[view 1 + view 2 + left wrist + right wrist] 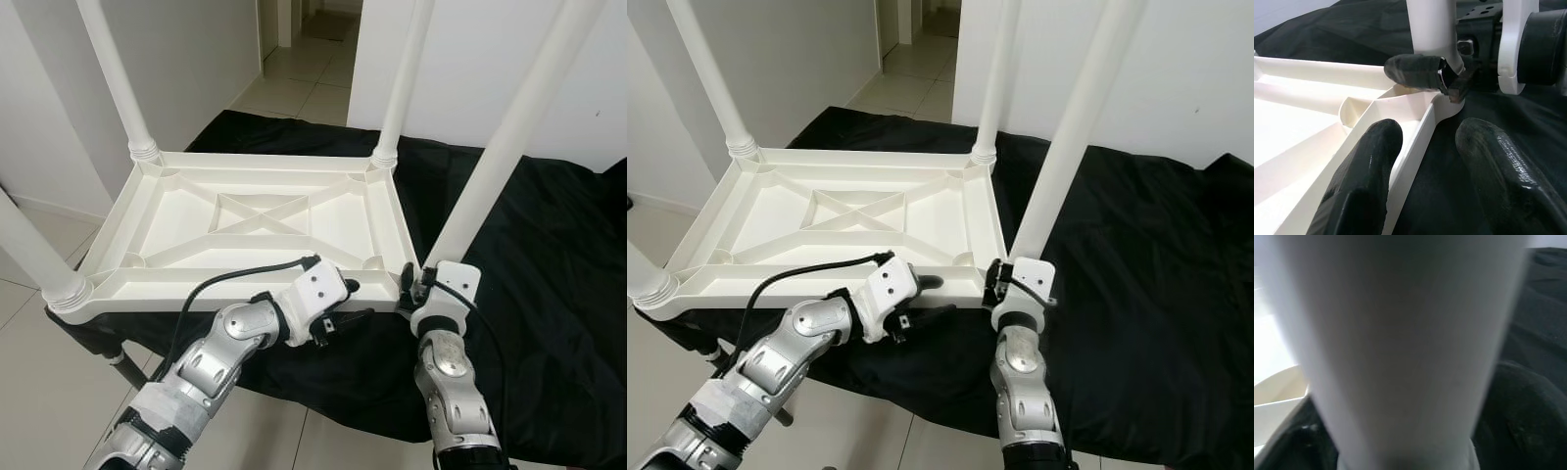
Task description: Building children table
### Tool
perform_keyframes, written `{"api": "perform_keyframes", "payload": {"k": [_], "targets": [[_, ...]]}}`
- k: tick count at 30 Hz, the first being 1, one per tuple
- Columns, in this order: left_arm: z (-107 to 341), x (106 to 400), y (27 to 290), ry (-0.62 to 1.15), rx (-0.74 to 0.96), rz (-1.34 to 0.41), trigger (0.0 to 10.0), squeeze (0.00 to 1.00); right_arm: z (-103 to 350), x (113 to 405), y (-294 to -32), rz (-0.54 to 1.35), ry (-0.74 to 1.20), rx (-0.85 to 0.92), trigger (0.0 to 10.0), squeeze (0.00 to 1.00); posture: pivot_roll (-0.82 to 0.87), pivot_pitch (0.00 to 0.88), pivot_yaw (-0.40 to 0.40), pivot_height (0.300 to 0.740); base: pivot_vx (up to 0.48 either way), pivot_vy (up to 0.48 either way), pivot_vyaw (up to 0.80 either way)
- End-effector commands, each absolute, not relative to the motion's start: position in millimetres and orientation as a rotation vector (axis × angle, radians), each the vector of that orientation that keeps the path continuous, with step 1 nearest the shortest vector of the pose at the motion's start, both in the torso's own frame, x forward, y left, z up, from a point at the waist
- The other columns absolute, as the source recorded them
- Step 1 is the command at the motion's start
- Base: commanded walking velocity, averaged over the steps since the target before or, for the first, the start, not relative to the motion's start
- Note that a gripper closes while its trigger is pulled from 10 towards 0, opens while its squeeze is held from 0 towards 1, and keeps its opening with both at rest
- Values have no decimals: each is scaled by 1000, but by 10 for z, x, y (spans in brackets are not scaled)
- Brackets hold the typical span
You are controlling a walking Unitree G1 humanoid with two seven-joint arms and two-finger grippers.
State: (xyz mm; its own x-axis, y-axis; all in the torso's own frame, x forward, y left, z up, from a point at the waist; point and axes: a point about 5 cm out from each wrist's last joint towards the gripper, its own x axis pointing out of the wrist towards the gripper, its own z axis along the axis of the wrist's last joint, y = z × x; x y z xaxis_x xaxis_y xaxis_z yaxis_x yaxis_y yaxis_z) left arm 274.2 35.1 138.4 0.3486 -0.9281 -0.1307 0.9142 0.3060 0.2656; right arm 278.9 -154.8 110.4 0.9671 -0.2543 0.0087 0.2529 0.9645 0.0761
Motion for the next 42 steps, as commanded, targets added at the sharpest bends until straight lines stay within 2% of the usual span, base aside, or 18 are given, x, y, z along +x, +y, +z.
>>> {"api": "perform_keyframes", "payload": {"k": [1, 7, 8, 21, 28, 29, 31, 32, 34, 35, 42], "targets": [[1372, 2703, 319, -46, 331, -1280, 10000, 0, 1074, 2754, -1519, -251, -10, 103, 10000, 1000, -17, 7, -27, 740, 0, 0, 0], [1374, 2705, 315, -49, 332, -1280, 10000, 0, 1092, 2714, -1623, -192, -41, 100, 10000, 1000, -19, 3, -26, 740, 0, 0, 0], [1378, 2710, 315, -51, 334, -1280, 10000, 0, 1082, 2681, -1681, -99, -54, 91, 10000, 0, -21, 2, -24, 740, 0, 0, 0], [1394, 2728, 312, -55, 340, -1284, 10000, 0, 1184, 2711, -1774, 302, -119, 32, 10000, 0, -25, 0, -11, 740, 0, 0, 0], [1407, 2741, 312, -59, 343, -1283, 10000, 0, 1241, 2826, -1789, 424, -117, -32, 10000, 0, -23, 0, -4, 740, 0, 0, 0], [1411, 2744, 312, -61, 343, -1283, 10000, 0, 1244, 2857, -1802, 444, -112, -49, 7686, 0, -22, 0, -3, 740, 0, 0, 0], [1411, 2744, 312, -61, 343, -1283, 10000, 0, 1244, 2857, -1802, 444, -112, -49, 7686, 0, -22, 0, -3, 740, 0, 0, 0], [1416, 2750, 312, -62, 343, -1281, 10000, 0, 1240, 2907, -1828, 478, -97, -80, 1176, 0, -21, 0, -3, 740, 0, 0, 0], [1416, 2750, 312, -62, 343, -1281, 10000, 0, 1240, 2907, -1828, 478, -97, -80, 1176, 0, -21, 0, -3, 740, 0, 0, 0], [1421, 2755, 310, -64, 344, -1278, 10000, 0, 1221, 2926, -1850, 504, -81, -93, 0, 0, -19, 0, -7, 740, 0, 0, 0], [1430, 2770, 315, -67, 343, -1270, 10000, 0, 1160, 2914, -1887, 539, -55, -96, 0, 0, -17, 0, -8, 740, 0, 0, 0]]}}
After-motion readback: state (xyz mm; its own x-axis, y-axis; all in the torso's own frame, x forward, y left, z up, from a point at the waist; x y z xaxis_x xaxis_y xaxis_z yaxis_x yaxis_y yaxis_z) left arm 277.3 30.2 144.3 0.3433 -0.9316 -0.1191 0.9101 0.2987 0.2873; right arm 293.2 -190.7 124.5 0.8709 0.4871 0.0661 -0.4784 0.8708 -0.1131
